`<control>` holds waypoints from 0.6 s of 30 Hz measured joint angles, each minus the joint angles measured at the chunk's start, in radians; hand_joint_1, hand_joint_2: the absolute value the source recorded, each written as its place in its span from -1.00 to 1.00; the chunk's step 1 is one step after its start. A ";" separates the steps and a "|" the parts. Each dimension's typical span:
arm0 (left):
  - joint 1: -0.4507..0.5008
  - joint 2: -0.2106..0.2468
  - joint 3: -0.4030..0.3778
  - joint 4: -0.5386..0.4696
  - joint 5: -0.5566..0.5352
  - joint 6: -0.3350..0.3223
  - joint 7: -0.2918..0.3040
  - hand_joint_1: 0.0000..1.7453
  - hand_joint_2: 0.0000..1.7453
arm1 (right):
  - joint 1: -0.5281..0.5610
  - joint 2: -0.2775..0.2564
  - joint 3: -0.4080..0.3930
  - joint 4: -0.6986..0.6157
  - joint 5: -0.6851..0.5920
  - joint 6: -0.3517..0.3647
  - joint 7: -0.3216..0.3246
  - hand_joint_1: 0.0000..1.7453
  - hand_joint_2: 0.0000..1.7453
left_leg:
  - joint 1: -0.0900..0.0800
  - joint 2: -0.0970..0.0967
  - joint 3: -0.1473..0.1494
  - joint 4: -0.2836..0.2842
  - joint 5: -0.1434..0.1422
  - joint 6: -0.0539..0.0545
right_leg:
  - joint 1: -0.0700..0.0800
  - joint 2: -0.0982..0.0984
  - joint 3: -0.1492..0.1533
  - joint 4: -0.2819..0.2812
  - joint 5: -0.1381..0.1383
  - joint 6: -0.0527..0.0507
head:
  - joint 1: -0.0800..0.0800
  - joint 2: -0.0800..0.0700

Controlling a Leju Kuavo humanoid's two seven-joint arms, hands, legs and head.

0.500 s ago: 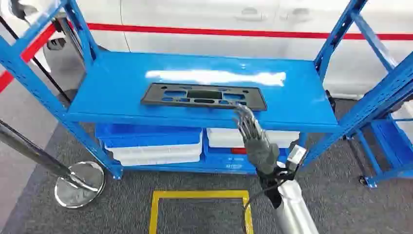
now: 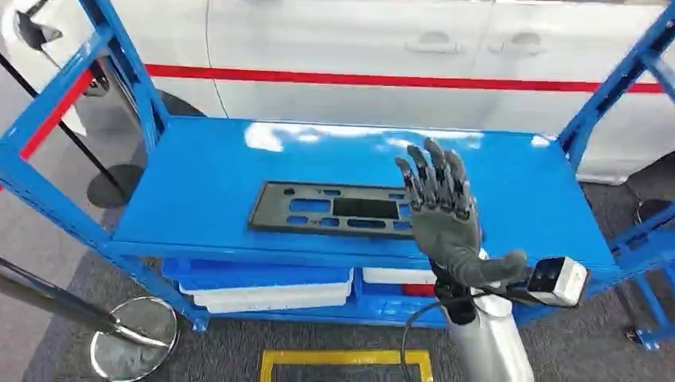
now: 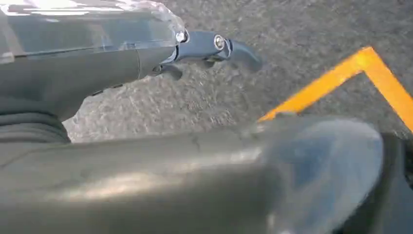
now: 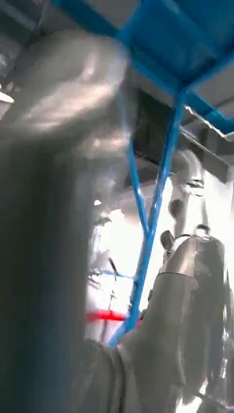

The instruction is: Take the parts from the cabinet and place them on the table.

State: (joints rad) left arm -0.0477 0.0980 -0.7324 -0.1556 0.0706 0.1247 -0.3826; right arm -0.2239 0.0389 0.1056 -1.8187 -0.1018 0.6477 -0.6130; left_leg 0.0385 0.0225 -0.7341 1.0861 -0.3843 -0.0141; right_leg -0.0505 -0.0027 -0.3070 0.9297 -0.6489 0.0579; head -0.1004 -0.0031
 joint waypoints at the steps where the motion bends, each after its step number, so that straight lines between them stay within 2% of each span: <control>1: 0.002 0.000 -0.003 0.000 0.000 0.000 -0.003 -1.00 -1.00 | -0.011 0.000 0.004 -0.018 -0.005 0.009 -0.001 -1.00 -1.00 | -0.002 0.000 0.012 -0.003 -0.011 0.009 | -0.001 0.003 -0.006 0.016 0.028 0.009 | 0.000 0.000; 2: 0.002 0.011 -0.003 0.002 0.000 0.002 -0.005 -1.00 -1.00 | -0.018 0.000 0.006 -0.024 -0.011 0.013 -0.001 -1.00 -1.00 | -0.005 -0.008 0.043 -0.022 -0.022 0.017 | -0.004 0.004 -0.027 0.075 0.063 0.016 | 0.003 0.000; 3: 0.003 0.006 -0.006 0.002 0.000 0.002 -0.008 -1.00 -1.00 | -0.017 0.000 0.009 -0.032 -0.016 0.018 -0.002 -1.00 -1.00 | -0.005 -0.013 0.076 -0.042 -0.034 0.023 | -0.003 0.003 -0.074 0.172 0.102 0.002 | 0.003 0.000; 4: 0.002 0.007 -0.012 0.006 0.000 0.003 -0.009 -1.00 -1.00 | -0.015 0.000 0.011 -0.042 -0.024 0.025 -0.003 -1.00 -1.00 | -0.009 -0.016 0.111 -0.063 -0.045 0.028 | 0.005 0.003 -0.138 0.268 0.103 -0.012 | 0.004 0.000; 5: 0.002 0.008 -0.018 0.010 0.000 0.003 -0.015 -1.00 -1.00 | -0.015 -0.001 0.014 -0.053 -0.029 0.033 -0.003 -1.00 -1.00 | -0.015 -0.022 0.144 -0.085 -0.056 0.031 | 0.012 0.003 -0.195 0.329 0.075 -0.020 | 0.004 0.000; 6: 0.002 0.008 -0.019 0.011 0.000 0.003 -0.016 -1.00 -1.00 | -0.015 -0.001 0.015 -0.060 -0.034 0.042 -0.003 -1.00 -1.00 | -0.020 -0.026 0.185 -0.109 -0.069 0.036 | 0.023 0.003 -0.250 0.364 0.018 -0.025 | 0.004 0.000; 7: 0.002 0.008 -0.019 0.013 0.001 0.003 -0.017 -1.00 -1.00 | -0.014 -0.001 0.015 -0.068 -0.037 0.045 -0.004 -1.00 -1.00 | -0.026 -0.032 0.226 -0.130 -0.083 0.040 | 0.030 0.003 -0.293 0.365 -0.040 -0.028 | 0.004 0.000; 8: 0.002 0.008 -0.021 0.014 0.000 0.004 -0.018 -1.00 -1.00 | -0.015 -0.001 0.015 -0.080 -0.043 0.052 -0.005 -1.00 -1.00 | -0.032 -0.037 0.264 -0.145 -0.097 0.042 | 0.035 0.003 -0.327 0.349 -0.083 -0.033 | 0.004 0.000; 9: 0.002 0.009 -0.025 0.015 0.000 0.006 -0.021 -1.00 -1.00 | -0.015 -0.001 0.016 -0.094 -0.049 0.059 -0.006 -1.00 -1.00 | -0.038 -0.044 0.302 -0.159 -0.114 0.043 | 0.039 0.004 -0.353 0.315 -0.094 -0.040 | 0.004 0.000; 10: 0.000 0.009 -0.027 0.016 0.001 0.009 -0.024 -1.00 -1.00 | -0.016 -0.001 0.017 -0.108 -0.053 0.070 -0.007 -1.00 -1.00 | -0.045 -0.048 0.343 -0.171 -0.135 0.044 | 0.044 0.004 -0.375 0.261 -0.057 -0.051 | 0.004 0.000; 11: -0.001 0.009 -0.030 0.017 0.001 0.012 -0.028 -1.00 -1.00 | -0.016 -0.001 0.018 -0.118 -0.056 0.083 -0.008 -1.00 -1.00 | -0.051 -0.048 0.383 -0.179 -0.156 0.045 | 0.050 0.006 -0.393 0.191 0.052 -0.066 | 0.004 0.000; 12: 0.009 0.008 -0.036 0.018 0.001 0.014 -0.034 -1.00 -1.00 | -0.015 -0.001 0.020 -0.124 -0.061 0.094 -0.008 -1.00 -1.00 | -0.050 -0.050 0.397 -0.188 -0.182 0.048 | 0.059 0.005 -0.408 0.105 0.261 -0.083 | 0.004 0.000; 13: -0.004 0.005 -0.042 0.024 0.001 0.016 -0.040 -1.00 -1.00 | -0.012 0.000 0.022 -0.128 -0.063 0.105 -0.009 -1.00 -1.00 | -0.056 -0.052 0.415 -0.158 -0.204 0.040 | 0.081 0.009 -0.434 0.029 0.410 -0.091 | 0.004 0.000; 14: -0.009 0.007 -0.043 0.026 0.003 0.024 -0.045 -1.00 -1.00 | -0.007 0.002 0.027 -0.133 -0.063 0.103 -0.010 -1.00 -1.00 | -0.053 -0.054 0.417 -0.173 -0.215 0.031 | 0.079 0.011 -0.429 0.066 0.384 -0.097 | 0.005 0.000; 15: -0.012 0.006 -0.043 0.026 0.006 0.031 -0.051 -1.00 -1.00 | -0.013 0.001 0.031 -0.150 -0.061 0.093 -0.010 -1.00 -1.00 | -0.044 -0.051 0.434 -0.179 -0.224 0.028 | 0.087 0.012 -0.431 0.059 0.369 -0.103 | 0.006 0.000; 16: -0.017 0.006 -0.044 0.026 0.005 0.039 -0.051 -1.00 -1.00 | -0.026 0.002 0.039 -0.161 -0.061 0.081 -0.010 -1.00 -1.00 | -0.042 -0.047 0.423 -0.160 -0.205 0.023 | 0.092 0.014 -0.423 0.061 0.356 -0.113 | 0.010 0.000; 17: -0.023 0.007 -0.045 0.026 -0.001 0.047 -0.051 -1.00 -1.00 | -0.035 0.002 0.049 -0.170 -0.060 0.072 -0.010 -1.00 -1.00 | -0.044 -0.046 0.397 -0.100 -0.180 0.016 | 0.084 0.014 -0.409 0.052 0.347 -0.119 | 0.008 0.000; 18: -0.026 0.005 -0.047 0.026 -0.001 0.051 -0.050 -1.00 -1.00 | -0.034 0.002 0.052 -0.171 -0.058 0.078 -0.010 -1.00 -1.00 | -0.043 -0.041 0.347 -0.004 -0.148 0.013 | 0.079 0.015 -0.389 0.044 0.336 -0.122 | 0.009 0.000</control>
State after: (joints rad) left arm -0.0735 0.1030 -0.7790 -0.1297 0.0698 0.1755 -0.4322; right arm -0.2577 0.0404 0.1572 -1.9902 -0.1594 0.7256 -0.6233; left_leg -0.0042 -0.0181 -0.3873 1.0821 -0.5324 -0.0012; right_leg 0.0285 0.0122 -0.6959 0.9735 -0.3129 -0.0637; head -0.0912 -0.0027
